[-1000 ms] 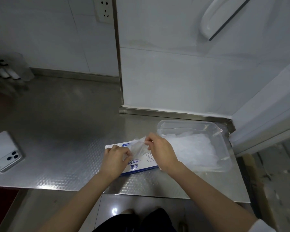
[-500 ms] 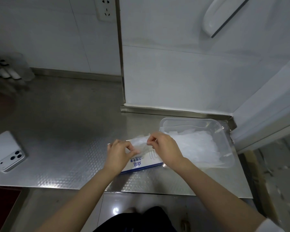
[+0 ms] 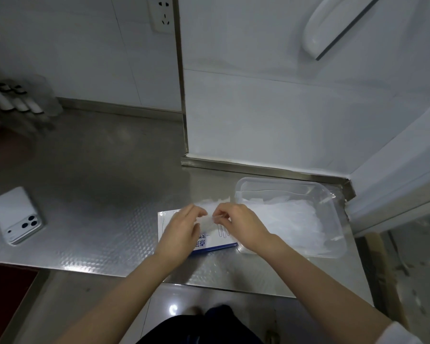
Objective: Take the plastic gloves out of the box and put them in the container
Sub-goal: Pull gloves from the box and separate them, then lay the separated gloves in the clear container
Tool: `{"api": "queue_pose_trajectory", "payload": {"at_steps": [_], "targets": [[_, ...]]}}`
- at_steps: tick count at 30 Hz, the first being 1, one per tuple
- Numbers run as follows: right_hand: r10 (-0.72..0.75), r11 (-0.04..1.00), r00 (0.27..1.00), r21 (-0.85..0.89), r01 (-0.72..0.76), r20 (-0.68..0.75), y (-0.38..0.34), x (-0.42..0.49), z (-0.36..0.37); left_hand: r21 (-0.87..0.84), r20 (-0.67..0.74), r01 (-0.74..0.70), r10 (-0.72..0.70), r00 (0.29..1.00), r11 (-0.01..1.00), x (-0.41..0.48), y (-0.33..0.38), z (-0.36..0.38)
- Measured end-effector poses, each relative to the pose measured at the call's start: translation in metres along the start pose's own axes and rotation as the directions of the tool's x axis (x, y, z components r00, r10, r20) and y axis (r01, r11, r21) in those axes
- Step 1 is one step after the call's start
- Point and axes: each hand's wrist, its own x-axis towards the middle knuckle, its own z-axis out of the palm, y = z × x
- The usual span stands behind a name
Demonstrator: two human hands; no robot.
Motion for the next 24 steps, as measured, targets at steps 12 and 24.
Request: {"api": "queue_pose_trajectory", "payload": {"at_steps": [12, 24], "targets": [[-0.032, 0.998, 0.999, 0.058, 0.034, -0.028, 0.002, -0.004, -0.026, 0.248, 0.137, 0.034, -0.070, 0.988, 0.968, 0.004, -0.021, 0.029], [-0.008, 0.939, 0.910, 0.310, 0.150, -0.415, -0.003, -0.004, -0.098, 0.433, 0.194, 0.146, -0.250, 0.949, 0.889, 0.005, -0.005, 0.035]]}}
